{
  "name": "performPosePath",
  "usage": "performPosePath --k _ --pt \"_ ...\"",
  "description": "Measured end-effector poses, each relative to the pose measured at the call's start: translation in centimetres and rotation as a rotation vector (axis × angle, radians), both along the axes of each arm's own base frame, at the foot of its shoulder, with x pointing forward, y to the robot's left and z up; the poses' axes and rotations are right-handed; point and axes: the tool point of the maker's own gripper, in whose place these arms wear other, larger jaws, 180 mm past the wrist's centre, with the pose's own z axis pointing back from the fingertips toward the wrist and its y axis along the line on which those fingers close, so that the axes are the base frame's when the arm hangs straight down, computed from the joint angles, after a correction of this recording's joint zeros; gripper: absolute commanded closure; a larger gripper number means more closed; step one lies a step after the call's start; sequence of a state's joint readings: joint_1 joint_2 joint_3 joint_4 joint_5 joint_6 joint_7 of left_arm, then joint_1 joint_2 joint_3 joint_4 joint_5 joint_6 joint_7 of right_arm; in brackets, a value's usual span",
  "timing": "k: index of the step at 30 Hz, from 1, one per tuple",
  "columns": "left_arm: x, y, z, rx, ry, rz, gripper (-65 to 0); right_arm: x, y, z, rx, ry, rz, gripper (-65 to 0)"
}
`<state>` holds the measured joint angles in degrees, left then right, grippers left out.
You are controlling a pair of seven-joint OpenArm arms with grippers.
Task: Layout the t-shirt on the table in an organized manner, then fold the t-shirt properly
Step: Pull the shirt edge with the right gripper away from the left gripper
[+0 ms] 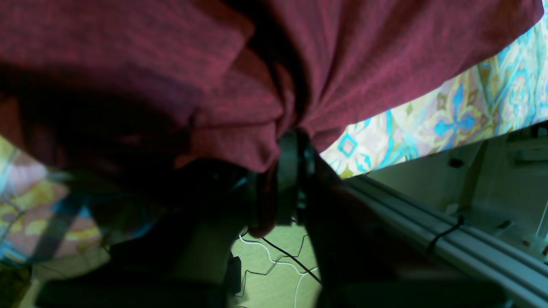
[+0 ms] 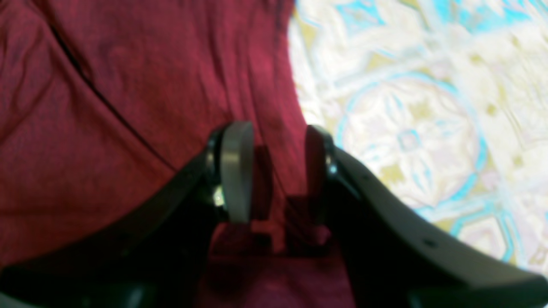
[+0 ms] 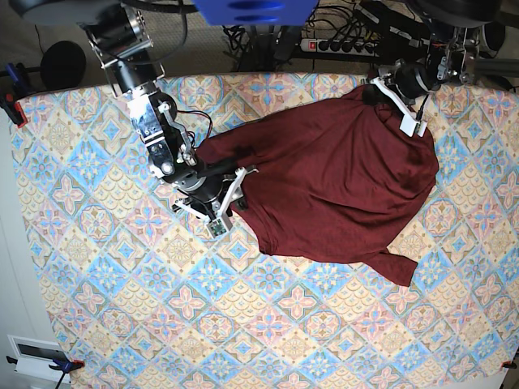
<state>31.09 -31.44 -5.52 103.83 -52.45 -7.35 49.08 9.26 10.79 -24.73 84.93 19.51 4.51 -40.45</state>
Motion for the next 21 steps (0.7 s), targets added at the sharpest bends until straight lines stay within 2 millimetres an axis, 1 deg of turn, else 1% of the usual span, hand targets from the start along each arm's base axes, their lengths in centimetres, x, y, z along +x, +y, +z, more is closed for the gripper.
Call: performPosePath --k 3,5,8,11,13,14,16,17,19,21 --pt "0.0 0.0 0.0 0.000 -0.003 0.002 0.0 -0.9 -0.3 -2.1 -0.047 0.059 0.023 -20.5" --pt "0.1 0.0 0.0 -0.001 -0.003 0.002 0.0 -0.9 0.0 -2.5 -0.059 0.064 0.038 -20.5" --pt "0.1 0.0 0.0 0.000 -0.005 0.002 0.0 -0.4 0.6 -2.5 -0.070 0.060 0.061 -20.2" --pt "0.3 0.0 0.1 0.000 -0.008 0.002 0.0 -0.6 1.1 -2.7 -0.073 0.055 0.081 -19.9" --pt "0.3 0.0 0.1 0.000 -0.008 0.003 0.0 -0.8 1.5 -2.7 -0.080 0.050 0.097 -16.8" --pt "0.3 0.0 0.1 0.000 -0.009 0.002 0.0 -0.9 1.5 -2.7 -0.081 0.053 0.098 -14.0" --pt "0.3 0.0 0.1 0.000 -0.009 0.003 0.0 -1.0 1.5 -2.8 -0.081 0.056 0.099 -5.9" --pt "0.3 0.1 0.1 0.001 -0.010 0.003 0.0 -1.0 1.6 -2.8 -0.077 0.059 0.099 0.0" --pt "0.7 0.0 0.3 0.001 -0.018 0.002 0.0 -1.0 1.4 -2.4 -0.068 0.059 0.092 -0.9" --pt "1.2 0.0 0.4 -0.001 -0.029 0.003 0.0 -0.3 0.8 -1.1 -0.044 0.030 0.059 0.0"
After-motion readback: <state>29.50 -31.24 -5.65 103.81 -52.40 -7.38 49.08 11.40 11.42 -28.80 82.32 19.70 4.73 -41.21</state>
